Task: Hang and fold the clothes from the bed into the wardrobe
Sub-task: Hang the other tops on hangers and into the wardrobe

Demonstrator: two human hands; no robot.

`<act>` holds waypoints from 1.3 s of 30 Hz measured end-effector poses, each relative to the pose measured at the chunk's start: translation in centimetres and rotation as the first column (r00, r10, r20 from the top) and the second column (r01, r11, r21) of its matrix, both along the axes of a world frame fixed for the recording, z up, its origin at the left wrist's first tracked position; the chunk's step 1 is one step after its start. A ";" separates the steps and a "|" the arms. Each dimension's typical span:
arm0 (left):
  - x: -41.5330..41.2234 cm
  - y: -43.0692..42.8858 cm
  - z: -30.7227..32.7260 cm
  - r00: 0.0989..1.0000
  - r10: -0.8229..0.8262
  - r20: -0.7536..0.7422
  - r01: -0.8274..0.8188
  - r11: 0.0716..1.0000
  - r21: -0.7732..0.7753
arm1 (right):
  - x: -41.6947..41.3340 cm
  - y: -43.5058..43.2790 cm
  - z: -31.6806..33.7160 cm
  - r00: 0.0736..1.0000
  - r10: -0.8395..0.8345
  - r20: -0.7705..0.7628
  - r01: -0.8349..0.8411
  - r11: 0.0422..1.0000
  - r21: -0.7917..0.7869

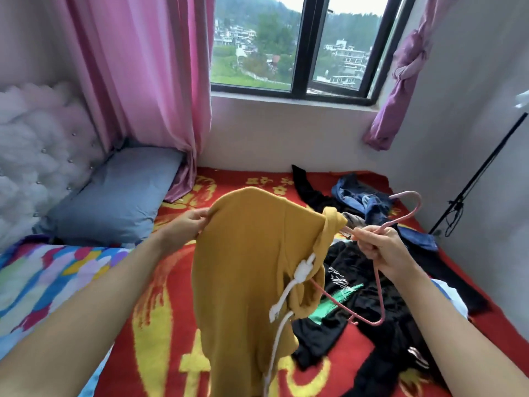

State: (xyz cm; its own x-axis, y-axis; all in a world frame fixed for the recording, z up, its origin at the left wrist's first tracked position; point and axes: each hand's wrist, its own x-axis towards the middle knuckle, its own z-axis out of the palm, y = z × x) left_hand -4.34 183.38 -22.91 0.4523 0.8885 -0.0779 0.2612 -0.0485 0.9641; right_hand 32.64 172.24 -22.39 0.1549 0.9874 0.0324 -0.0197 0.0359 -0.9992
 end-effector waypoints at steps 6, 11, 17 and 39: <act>1.1 -0.5 8.1 0.979 0.092 0.181 -0.171 0.855 0.490 | 1.5 -2.0 -1.1 1.000 -0.019 -0.004 0.019 0.999 -0.039; 2.1 -1.1 10.5 0.980 0.077 0.182 -0.165 0.821 0.546 | -0.1 -2.1 -2.5 0.992 -0.029 -0.125 0.028 1.000 -0.013; 1.5 -1.6 11.2 0.998 0.056 -0.013 -0.036 0.786 0.617 | -5.3 -0.5 -2.6 0.997 0.005 0.082 -0.009 0.999 0.050; -8.4 -3.5 11.6 0.961 0.275 0.018 -0.240 0.805 0.542 | -13.1 3.5 3.4 0.973 0.230 -0.005 -0.229 0.971 0.074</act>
State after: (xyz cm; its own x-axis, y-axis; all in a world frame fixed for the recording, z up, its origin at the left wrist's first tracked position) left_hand -12.74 179.92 -11.32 0.2106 0.8807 0.4243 0.3925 -0.4737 0.7884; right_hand 19.53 175.76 -18.99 -0.0745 0.9917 0.1048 -0.0494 0.1013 -0.9936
